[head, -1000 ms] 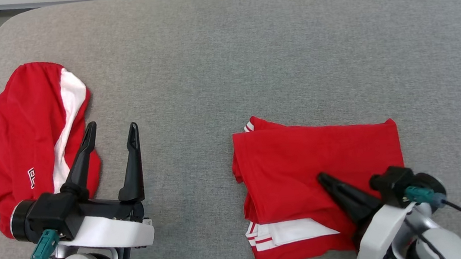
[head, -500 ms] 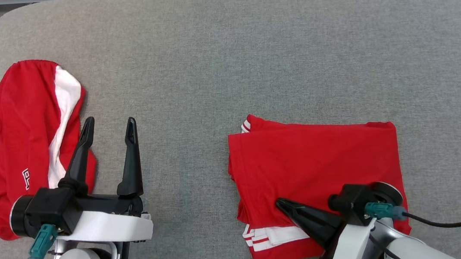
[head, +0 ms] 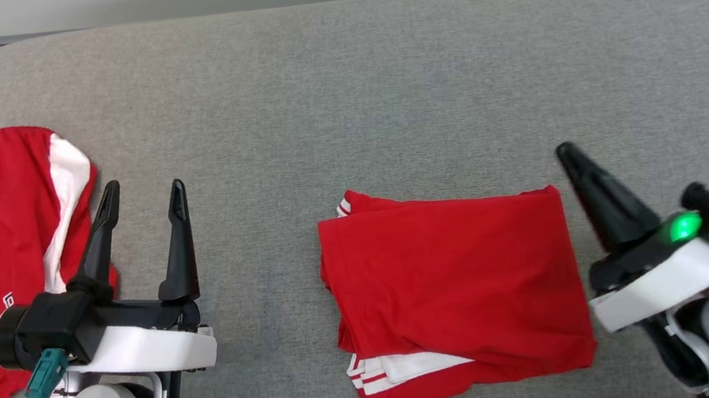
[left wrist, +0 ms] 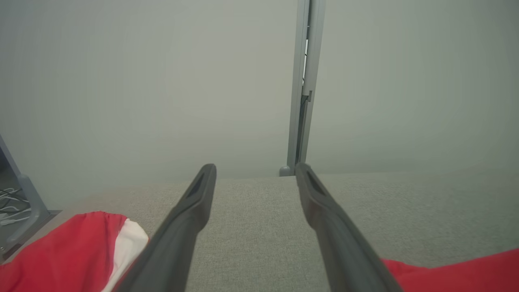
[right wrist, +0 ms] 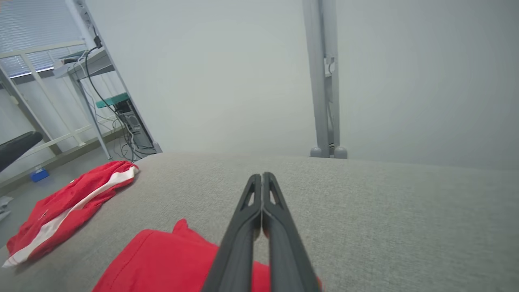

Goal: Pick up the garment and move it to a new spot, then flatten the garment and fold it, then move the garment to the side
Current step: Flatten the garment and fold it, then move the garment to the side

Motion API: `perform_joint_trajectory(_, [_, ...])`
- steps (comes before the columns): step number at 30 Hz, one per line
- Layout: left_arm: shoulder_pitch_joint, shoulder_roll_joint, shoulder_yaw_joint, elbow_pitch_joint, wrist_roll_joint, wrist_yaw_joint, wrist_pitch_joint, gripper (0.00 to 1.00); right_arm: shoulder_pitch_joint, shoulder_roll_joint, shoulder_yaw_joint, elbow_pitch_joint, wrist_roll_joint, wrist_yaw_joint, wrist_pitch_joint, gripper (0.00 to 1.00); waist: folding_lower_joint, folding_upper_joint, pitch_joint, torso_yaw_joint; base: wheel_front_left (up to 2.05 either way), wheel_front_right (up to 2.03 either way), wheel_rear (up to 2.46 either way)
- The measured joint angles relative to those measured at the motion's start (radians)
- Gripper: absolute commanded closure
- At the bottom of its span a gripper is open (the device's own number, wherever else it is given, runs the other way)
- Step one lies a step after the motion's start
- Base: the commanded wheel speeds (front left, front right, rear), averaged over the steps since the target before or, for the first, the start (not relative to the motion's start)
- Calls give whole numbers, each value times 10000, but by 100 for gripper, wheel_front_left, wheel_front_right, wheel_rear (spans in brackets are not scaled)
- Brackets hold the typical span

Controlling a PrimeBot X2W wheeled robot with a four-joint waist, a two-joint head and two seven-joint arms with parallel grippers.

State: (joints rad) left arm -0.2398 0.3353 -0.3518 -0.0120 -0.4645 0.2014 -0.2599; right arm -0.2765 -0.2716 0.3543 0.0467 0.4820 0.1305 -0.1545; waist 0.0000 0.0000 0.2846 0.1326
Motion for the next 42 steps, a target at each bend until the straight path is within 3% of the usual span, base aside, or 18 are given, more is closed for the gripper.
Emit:
perform_joint_trajectory(7, [95,115,242,-230,176,125,0,0,648,581,-2552,-708,-988,0,150,100,1,0,-250,-403,0,0,0])
perform_joint_trajectory(8, [118,150,295,-337,244,199,0,0,736,686,-2851,-756,-1147,0,267,85,1,0,-289,-457,0,0,0])
perform_joint_trajectory(9, [136,180,355,-468,288,234,0,0,851,775,-3097,-840,-1369,0,313,55,0,0,-328,-508,0,0,0])
perform_joint_trajectory(10, [146,219,403,-575,349,299,0,0,951,876,-3354,-988,-1603,0,311,11,0,0,-374,-554,0,0,0])
perform_joint_trajectory(11, [190,228,441,-702,355,332,-2,0,1030,972,-3532,-1047,-1745,0,389,0,1,0,-420,-594,0,0,0])
perform_joint_trajectory(19, [571,349,652,-702,391,493,-2,0,1872,1436,-3856,-1394,-2397,0,671,0,0,0,-809,-842,0,0,0])
perform_joint_trajectory(27, [1337,372,788,-466,332,293,-2,0,2407,1563,-3756,-1246,-2435,0,750,0,0,0,-1151,-1021,0,0,0])
perform_joint_trajectory(38, [1443,343,677,-495,428,184,-2,0,2501,1570,-3818,-1049,-2435,0,871,0,0,0,-1114,-741,0,0,0])
perform_joint_trajectory(42, [1262,303,593,-495,499,136,-2,0,2484,1346,-3283,-652,-2345,0,1329,0,1,0,-1014,-500,0,0,0])
